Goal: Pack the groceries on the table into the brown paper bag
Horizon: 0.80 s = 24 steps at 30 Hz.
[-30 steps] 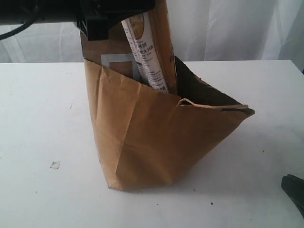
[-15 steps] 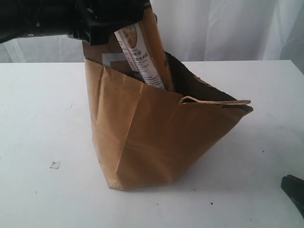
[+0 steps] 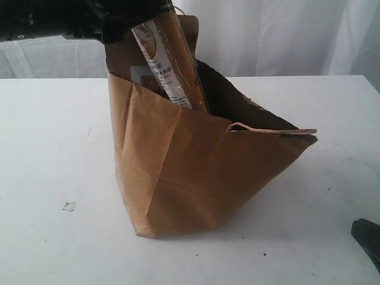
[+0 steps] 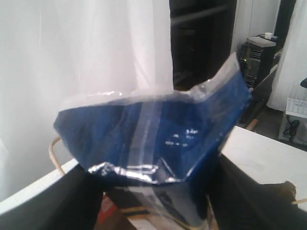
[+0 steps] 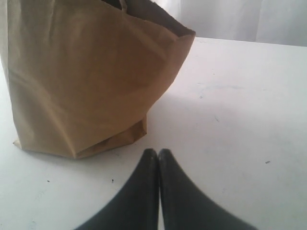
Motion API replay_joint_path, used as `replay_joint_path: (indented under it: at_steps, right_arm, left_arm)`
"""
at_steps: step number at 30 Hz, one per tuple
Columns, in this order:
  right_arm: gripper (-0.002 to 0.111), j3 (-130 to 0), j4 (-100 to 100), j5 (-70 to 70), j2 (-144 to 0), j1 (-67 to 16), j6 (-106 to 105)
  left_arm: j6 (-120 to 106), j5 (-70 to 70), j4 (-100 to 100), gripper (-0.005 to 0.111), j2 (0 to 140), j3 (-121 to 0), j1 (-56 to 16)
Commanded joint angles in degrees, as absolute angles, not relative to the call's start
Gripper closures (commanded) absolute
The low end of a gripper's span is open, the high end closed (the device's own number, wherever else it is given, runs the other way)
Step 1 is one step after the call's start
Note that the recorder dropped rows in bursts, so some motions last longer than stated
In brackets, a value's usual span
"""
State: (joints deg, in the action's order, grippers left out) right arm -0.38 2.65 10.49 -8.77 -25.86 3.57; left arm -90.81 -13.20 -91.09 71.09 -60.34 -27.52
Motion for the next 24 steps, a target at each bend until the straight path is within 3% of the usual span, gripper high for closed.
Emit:
replay_joint_path:
  at_steps: [1, 24]
  right_arm:
    - [0.108, 0.00, 2.79, 10.18, -8.50, -25.65, 3.74]
    - [0.108, 0.00, 2.79, 10.18, -8.50, -25.65, 3.74]
  left_arm:
    - [-88.64, -11.04, -92.50, 0.044, 69.27, -57.56, -27.33]
    - [-84.68, 2.24, -92.50, 0.043, 61.34, -48.86, -27.33]
